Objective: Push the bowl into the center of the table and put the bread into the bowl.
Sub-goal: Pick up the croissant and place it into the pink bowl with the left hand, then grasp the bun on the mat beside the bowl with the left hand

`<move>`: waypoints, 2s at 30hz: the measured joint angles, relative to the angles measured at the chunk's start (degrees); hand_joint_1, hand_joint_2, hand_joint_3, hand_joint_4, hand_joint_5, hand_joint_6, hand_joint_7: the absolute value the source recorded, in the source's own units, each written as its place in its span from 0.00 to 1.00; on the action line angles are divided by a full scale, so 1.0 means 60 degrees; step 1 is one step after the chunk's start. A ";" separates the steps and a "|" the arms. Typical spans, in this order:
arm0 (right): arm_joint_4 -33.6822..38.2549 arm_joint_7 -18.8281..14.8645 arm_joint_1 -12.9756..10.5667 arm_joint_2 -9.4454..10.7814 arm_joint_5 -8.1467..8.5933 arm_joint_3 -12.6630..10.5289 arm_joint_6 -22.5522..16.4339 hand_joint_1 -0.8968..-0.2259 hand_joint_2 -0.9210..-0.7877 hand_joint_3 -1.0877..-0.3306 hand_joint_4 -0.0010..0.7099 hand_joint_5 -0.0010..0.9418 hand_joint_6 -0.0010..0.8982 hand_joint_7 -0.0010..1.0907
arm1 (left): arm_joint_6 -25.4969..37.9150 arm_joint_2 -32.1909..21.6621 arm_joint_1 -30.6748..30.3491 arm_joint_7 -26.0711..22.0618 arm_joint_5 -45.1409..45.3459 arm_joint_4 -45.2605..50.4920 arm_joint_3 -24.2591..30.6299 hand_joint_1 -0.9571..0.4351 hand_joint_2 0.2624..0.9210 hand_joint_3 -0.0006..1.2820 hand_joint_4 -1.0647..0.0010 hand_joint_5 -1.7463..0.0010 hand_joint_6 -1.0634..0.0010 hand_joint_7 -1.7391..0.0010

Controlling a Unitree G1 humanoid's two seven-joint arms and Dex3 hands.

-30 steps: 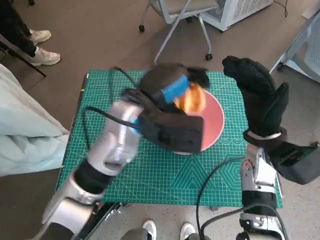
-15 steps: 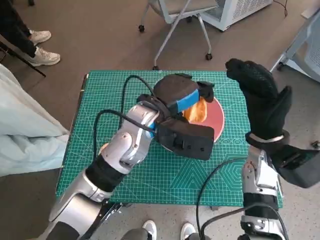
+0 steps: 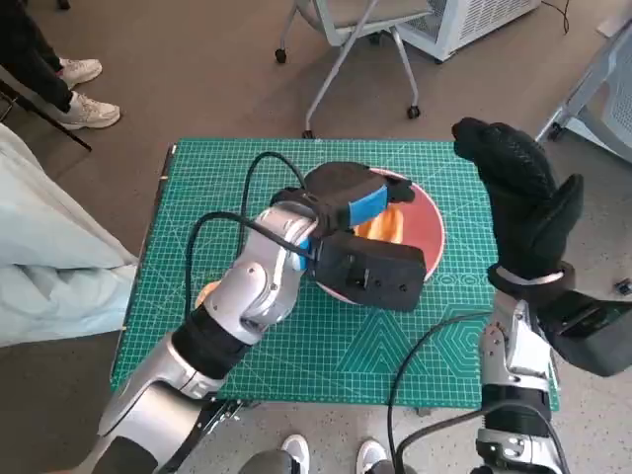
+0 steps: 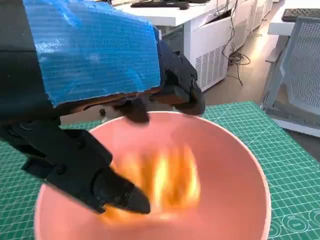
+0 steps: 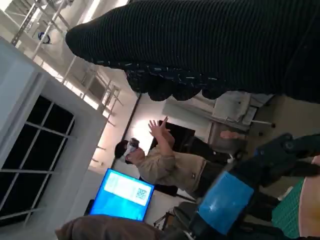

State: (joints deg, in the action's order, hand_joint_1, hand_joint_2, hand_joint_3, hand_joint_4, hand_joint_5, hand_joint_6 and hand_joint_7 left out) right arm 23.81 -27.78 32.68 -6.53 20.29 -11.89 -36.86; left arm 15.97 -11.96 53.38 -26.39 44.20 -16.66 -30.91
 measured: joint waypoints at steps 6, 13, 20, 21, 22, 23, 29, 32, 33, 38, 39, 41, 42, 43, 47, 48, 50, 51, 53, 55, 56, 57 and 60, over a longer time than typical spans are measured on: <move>0.0007 0.0050 0.0002 0.0004 -0.0050 0.0008 -0.0013 0.37 0.00 0.53 0.28 0.00 0.17 0.38 | 0.0093 -0.0019 -0.0015 -0.0186 -0.0318 0.0352 0.0325 0.31 0.86 0.01 0.91 1.00 0.76 1.00; 0.0007 0.0138 0.0012 0.0013 -0.0073 0.0063 -0.0027 0.37 0.00 0.52 0.28 0.00 0.17 0.37 | 0.0504 -0.0122 -0.0097 -0.0658 -0.0754 0.1155 0.0807 0.32 0.86 0.00 0.91 1.00 0.76 1.00; 0.0006 0.0142 0.0018 0.0022 -0.0069 0.0138 -0.0033 0.38 0.00 0.52 0.28 0.00 0.17 0.37 | 0.0575 -0.0676 -0.0391 -0.1362 -0.1458 0.2559 0.1504 0.33 0.86 0.00 0.91 1.00 0.76 1.00; 0.0006 0.0142 0.0018 0.0021 -0.0068 0.0141 -0.0034 0.38 0.00 0.52 0.28 0.00 0.17 0.37 | 0.0611 -0.0807 -0.0438 -0.1519 -0.1546 0.2796 0.1620 0.33 0.86 0.00 0.91 1.00 0.76 1.00; 0.0005 0.0142 0.0020 0.0024 -0.0066 0.0147 -0.0035 0.38 0.00 0.52 0.28 0.00 0.17 0.37 | 0.0654 -0.0950 -0.0491 -0.1671 -0.1627 0.3030 0.1744 0.33 0.86 0.00 0.91 1.00 0.76 1.00; 0.0005 0.0141 0.0019 0.0021 -0.0064 0.0146 -0.0041 0.38 0.00 0.52 0.28 0.00 0.17 0.37 | 0.0718 -0.1139 -0.0534 -0.1853 -0.1761 0.3324 0.1918 0.34 0.86 0.00 0.90 1.00 0.76 1.00; -0.0006 0.0138 0.0019 0.0004 -0.0057 0.0147 -0.0065 0.38 0.00 0.52 0.28 0.00 0.17 0.37 | 0.1318 -0.2505 -0.0773 -0.2816 -0.2206 0.5037 0.3123 0.35 0.85 0.00 0.88 0.99 0.75 1.00; -0.0006 0.0135 0.0035 0.0001 -0.0054 0.0153 -0.0067 0.38 0.00 0.52 0.28 0.00 0.17 0.37 | 0.1563 -0.3151 -0.1001 -0.3081 -0.2277 0.5736 0.3697 0.37 0.83 0.00 0.88 0.99 0.74 0.99; -0.0005 0.0133 0.0039 0.0005 -0.0057 0.0163 -0.0066 0.38 0.00 0.52 0.28 0.00 0.17 0.37 | 0.1605 -0.3327 -0.1103 -0.3134 -0.2296 0.5923 0.3852 0.38 0.82 0.00 0.87 0.99 0.74 0.99; 0.0009 0.0129 0.0060 -0.0001 -0.0039 0.0163 -0.0056 0.38 0.00 0.52 0.28 0.00 0.17 0.37 | 0.1786 -0.4219 -0.2008 -0.3244 -0.2367 0.6774 0.4636 0.43 0.76 0.00 0.86 0.99 0.71 0.98; 0.0012 0.0126 0.0067 0.0000 -0.0039 0.0165 -0.0046 0.38 0.00 0.52 0.28 0.00 0.17 0.37 | 0.1793 -0.4337 -0.2196 -0.3244 -0.2367 0.6897 0.4723 0.44 0.75 0.00 0.85 0.99 0.70 0.98; 0.0022 0.0112 0.0086 -0.0001 -0.0028 0.0170 -0.0015 0.38 0.00 0.51 0.28 0.00 0.17 0.37 | 0.1787 -0.4568 -0.2662 -0.3245 -0.2386 0.7149 0.4902 0.46 0.73 0.00 0.85 0.99 0.69 0.98; 0.0027 0.0106 0.0095 0.0001 -0.0027 0.0172 -0.0005 0.38 0.00 0.51 0.28 0.00 0.17 0.37 | 0.1762 -0.4671 -0.2851 -0.3246 -0.2423 0.7228 0.4963 0.47 0.73 0.00 0.84 0.99 0.69 0.98; 0.0030 0.0092 0.0107 0.0006 -0.0021 0.0186 0.0011 0.38 0.00 0.51 0.28 0.00 0.17 0.37 | 0.1752 -0.4769 -0.3047 -0.3249 -0.2473 0.7318 0.5022 0.48 0.72 0.00 0.84 0.99 0.69 0.98; 0.0044 -0.0006 0.0158 0.0014 0.0012 0.0211 0.0088 0.38 0.00 0.51 0.28 0.00 0.17 0.37 | 0.1741 -0.5087 -0.3804 -0.3298 -0.2619 0.7704 0.5233 0.52 0.71 0.00 0.84 0.99 0.68 0.98; 0.0050 -0.0031 0.0174 0.0014 0.0023 0.0211 0.0108 0.38 0.00 0.51 0.27 0.00 0.17 0.37 | 0.1735 -0.5142 -0.3979 -0.3306 -0.2665 0.7803 0.5289 0.53 0.71 0.00 0.83 0.99 0.67 0.98; 0.0054 -0.0066 0.0196 0.0013 0.0037 0.0212 0.0157 0.39 0.00 0.50 0.27 0.00 0.16 0.37 | 0.1708 -0.5219 -0.4273 -0.3306 -0.2777 0.7942 0.5364 0.56 0.71 0.00 0.83 0.99 0.68 0.99; 0.0054 -0.0079 0.0204 0.0014 0.0037 0.0215 0.0174 0.39 0.00 0.50 0.27 0.00 0.16 0.38 | 0.1689 -0.5255 -0.4421 -0.3306 -0.2862 0.7997 0.5394 0.57 0.70 0.00 0.83 0.99 0.68 0.99; 0.0054 -0.0094 0.0220 0.0015 0.0037 0.0222 0.0211 0.39 0.00 0.50 0.27 0.00 0.16 0.38 | 0.1640 -0.5295 -0.4657 -0.3307 -0.2960 0.8102 0.5438 0.61 0.70 0.00 0.83 1.00 0.68 0.99; 0.0054 -0.0104 0.0237 0.0015 0.0038 0.0223 0.0246 0.39 0.00 0.50 0.27 0.00 0.16 0.38 | 0.1586 -0.5318 -0.4870 -0.3306 -0.3013 0.8185 0.5451 0.66 0.70 0.00 0.82 1.00 0.68 0.99; 0.0054 -0.0114 0.0246 0.0015 0.0038 0.0225 0.0255 0.39 0.00 0.49 0.27 0.00 0.16 0.38 | 0.1550 -0.5342 -0.4984 -0.3306 -0.3029 0.8225 0.5450 0.70 0.70 0.00 0.82 1.00 0.68 0.99; 0.0054 -0.0123 0.0255 0.0016 0.0038 0.0227 0.0266 0.39 0.00 0.49 0.27 0.00 0.15 0.38 | 0.1515 -0.5369 -0.5072 -0.3306 -0.3036 0.8251 0.5444 0.73 0.71 0.00 0.83 1.00 0.68 0.99; 0.0056 -0.0147 0.0292 0.0016 0.0038 0.0228 0.0277 0.39 0.00 0.49 0.27 0.00 0.15 0.39 | 0.1419 -0.5490 -0.5256 -0.3307 -0.3017 0.8265 0.5376 0.78 0.73 0.01 0.84 1.00 0.69 1.00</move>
State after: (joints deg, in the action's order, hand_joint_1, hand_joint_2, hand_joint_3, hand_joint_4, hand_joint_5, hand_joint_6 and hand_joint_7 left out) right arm 24.14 -28.66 34.43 -6.43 20.52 -10.52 -35.20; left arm 24.48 -44.90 21.85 -46.23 26.09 32.93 1.34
